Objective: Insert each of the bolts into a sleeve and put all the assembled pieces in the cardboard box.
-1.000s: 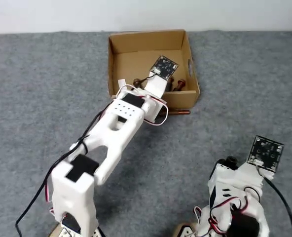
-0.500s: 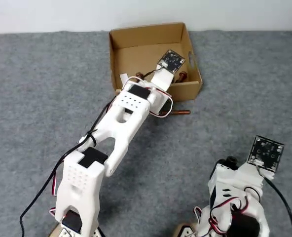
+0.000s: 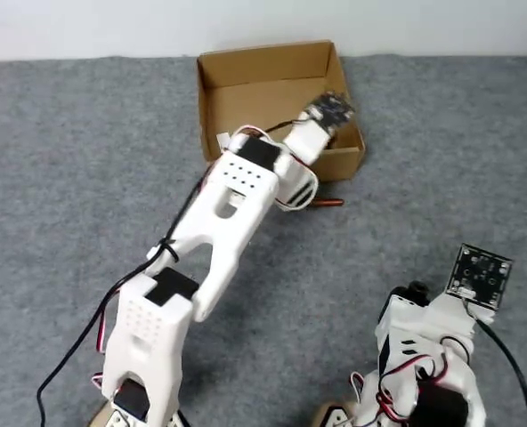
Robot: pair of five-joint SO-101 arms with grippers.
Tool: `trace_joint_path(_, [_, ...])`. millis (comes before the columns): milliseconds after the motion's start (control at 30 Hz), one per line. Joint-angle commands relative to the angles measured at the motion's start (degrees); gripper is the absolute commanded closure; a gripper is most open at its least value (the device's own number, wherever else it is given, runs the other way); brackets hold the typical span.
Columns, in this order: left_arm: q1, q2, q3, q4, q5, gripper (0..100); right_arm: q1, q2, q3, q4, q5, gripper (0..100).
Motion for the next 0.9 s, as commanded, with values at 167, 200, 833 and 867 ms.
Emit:
trace_joint_path(167, [2.4,9.7,-9.1,-2.0,-2.6,83,0.4,0.3,-0.4,-1.3,0.4,99.0])
trace_joint_path(200, [2.1,11.6,-10.9,-1.9,-2.6,83,0.4,0.3,-0.4,-1.3,0.4,99.0])
trace_joint_path(833, [1.5,35.9,-52.0,21.4,-6.5,90,0.4,0.3,-0.1,-1.4,0.4,99.0])
trace_joint_path(867, [1.5,36.5,-52.9,22.9,-7.6,92,0.4,0.3,-0.1,-1.4,0.4,99.0])
